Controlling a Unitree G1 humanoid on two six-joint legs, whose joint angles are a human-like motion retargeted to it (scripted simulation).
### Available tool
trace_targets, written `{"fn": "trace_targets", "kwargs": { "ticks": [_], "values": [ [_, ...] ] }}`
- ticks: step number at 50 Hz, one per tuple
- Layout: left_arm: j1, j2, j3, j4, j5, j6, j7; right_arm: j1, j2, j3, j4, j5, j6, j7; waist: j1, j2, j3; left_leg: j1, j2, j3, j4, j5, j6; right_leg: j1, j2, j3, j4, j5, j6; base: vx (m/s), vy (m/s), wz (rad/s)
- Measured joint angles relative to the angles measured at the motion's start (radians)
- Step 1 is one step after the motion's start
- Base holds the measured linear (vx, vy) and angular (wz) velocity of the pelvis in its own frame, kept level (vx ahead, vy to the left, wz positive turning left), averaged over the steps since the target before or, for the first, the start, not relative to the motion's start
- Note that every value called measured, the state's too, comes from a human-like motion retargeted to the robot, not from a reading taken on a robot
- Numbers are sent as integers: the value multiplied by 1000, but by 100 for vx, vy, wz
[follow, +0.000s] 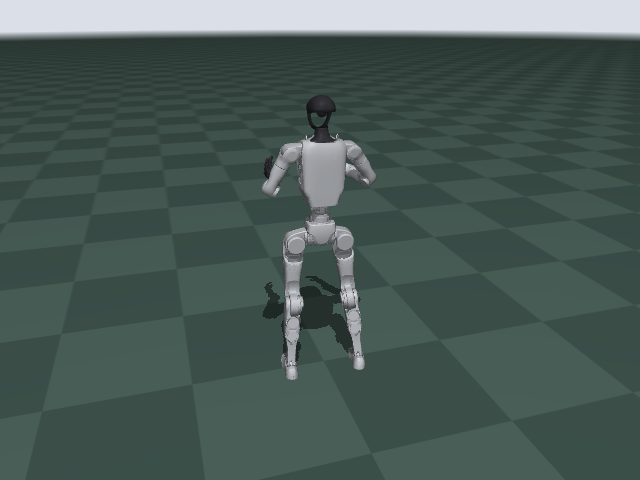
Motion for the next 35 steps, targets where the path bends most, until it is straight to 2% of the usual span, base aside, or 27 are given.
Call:
{"fn": "trace_targets", "kwargs": {
  "ticks": [2, 5, 9, 13, 20, 24, 29, 35],
  "values": [
    [-4, -2, 33, -73, -41, -10, 0, -13, -4, -26, -35, 7, 3, -14, -1, 1, -21, 6, 0, 4, -7, 3, 1, 6, 1, 3, -12, 6, -2, 0, 0, 0],
    [-162, 3, 70, -65, -113, -9, -14, -173, -10, -36, 2, 25, 16, -21, 4, -2, -29, -1, 1, 15, 5, -6, 6, -34, -2, 15, 53, -16, -4, 0, -1, -7],
    [-402, 16, 82, 59, -159, 12, -61, -431, 4, 8, 128, 78, 40, -4, -8, 10, -51, 9, 3, 14, 6, -2, 2, 2, 4, 15, 5, 0, -11, 0, 0, 0],
    [-687, 25, 30, 367, -263, 30, -107, -741, 64, 102, 396, 215, 51, 27, -16, 18, -76, 12, 7, 19, 10, -4, -3, 4, 8, 16, 7, 1, -16, 0, 0, 0],
    [-1084, -39, -133, 1050, -632, 62, -220, -1175, 241, 261, 1048, 461, 87, 25, -20, 25, -124, 0, 14, 20, 10, 2, -15, -5, 12, 8, 4, 5, -19, 0, 0, 0],
    [-1204, -80, -202, 1258, -718, 73, -234, -1319, 297, 304, 1332, 520, 112, 0, -13, 18, -140, -10, 14, 13, 9, 6, -21, -9, 11, -1, 0, 9, -15, 0, 0, 0],
    [-1257, -91, -228, 1270, -747, 62, -236, -1384, 292, 315, 1429, 625, 105, 10, -3, 2, -145, -21, 11, 1, 6, 10, -23, -11, 8, -13, -6, 12, -11, 0, 0, 0],
    [-1204, -32, -227, 1034, -793, 39, -275, -1335, 209, 337, 1202, 604, 61, 10, 4, -6, -142, -24, 9, -5, 3, 11, -22, -9, 5, -21, -11, 11, -8, 0, 0, 0]
  ]
}}
